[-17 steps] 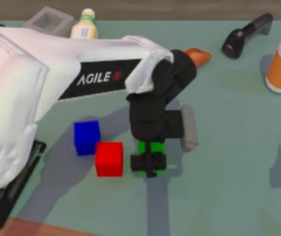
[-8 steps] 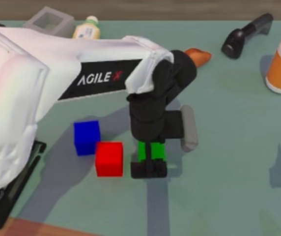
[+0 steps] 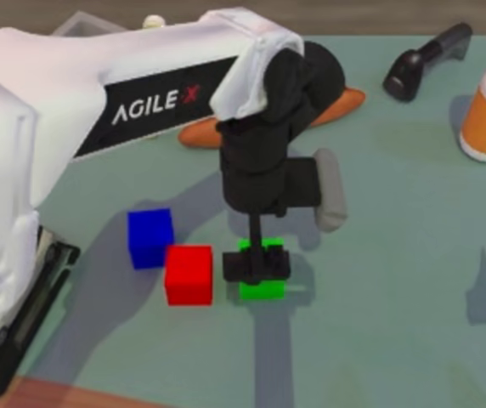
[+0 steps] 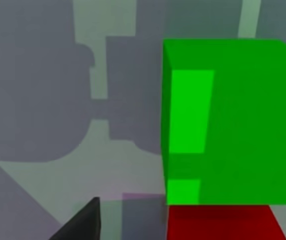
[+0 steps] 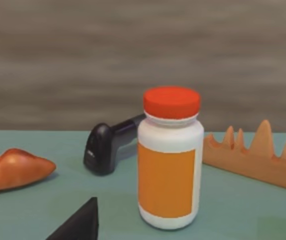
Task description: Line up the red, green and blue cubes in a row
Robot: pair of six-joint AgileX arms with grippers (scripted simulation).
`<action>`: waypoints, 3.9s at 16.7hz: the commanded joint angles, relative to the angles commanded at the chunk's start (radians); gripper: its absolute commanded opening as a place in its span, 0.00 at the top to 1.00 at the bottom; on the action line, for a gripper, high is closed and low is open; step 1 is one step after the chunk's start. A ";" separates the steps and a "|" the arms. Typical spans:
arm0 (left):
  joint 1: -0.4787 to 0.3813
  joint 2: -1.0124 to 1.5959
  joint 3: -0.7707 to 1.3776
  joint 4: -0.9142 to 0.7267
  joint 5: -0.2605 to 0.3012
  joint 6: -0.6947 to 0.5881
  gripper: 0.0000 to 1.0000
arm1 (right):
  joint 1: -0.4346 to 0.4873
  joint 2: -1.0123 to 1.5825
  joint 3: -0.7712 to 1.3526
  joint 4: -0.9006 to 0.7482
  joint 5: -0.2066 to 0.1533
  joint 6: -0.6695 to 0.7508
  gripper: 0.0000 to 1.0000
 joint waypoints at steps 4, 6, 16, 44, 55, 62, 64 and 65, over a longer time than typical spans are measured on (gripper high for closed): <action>0.006 -0.021 0.043 -0.056 0.001 -0.002 0.00 | 0.000 0.000 0.000 0.000 0.000 0.000 0.00; 0.000 -0.017 0.041 -0.054 0.001 -0.002 0.00 | 0.000 0.000 0.000 0.000 0.000 0.000 0.00; 0.098 -0.039 -0.009 -0.028 0.000 -0.443 0.00 | 0.000 0.000 0.000 0.000 0.000 0.000 0.00; 0.310 -0.008 -0.325 0.322 0.006 -1.361 0.00 | 0.000 0.000 0.000 0.000 0.000 0.000 0.00; 0.310 0.003 -0.342 0.348 0.006 -1.361 0.45 | 0.000 0.000 0.000 0.000 0.000 0.000 0.00; 0.310 0.003 -0.342 0.348 0.006 -1.361 0.98 | 0.000 0.000 0.000 0.000 0.000 0.000 0.00; 0.310 0.003 -0.342 0.348 0.006 -1.361 1.00 | 0.000 0.000 0.000 0.000 0.000 0.000 0.00; 0.310 0.003 -0.342 0.348 0.006 -1.361 1.00 | 0.000 0.000 0.000 0.000 0.000 0.000 0.00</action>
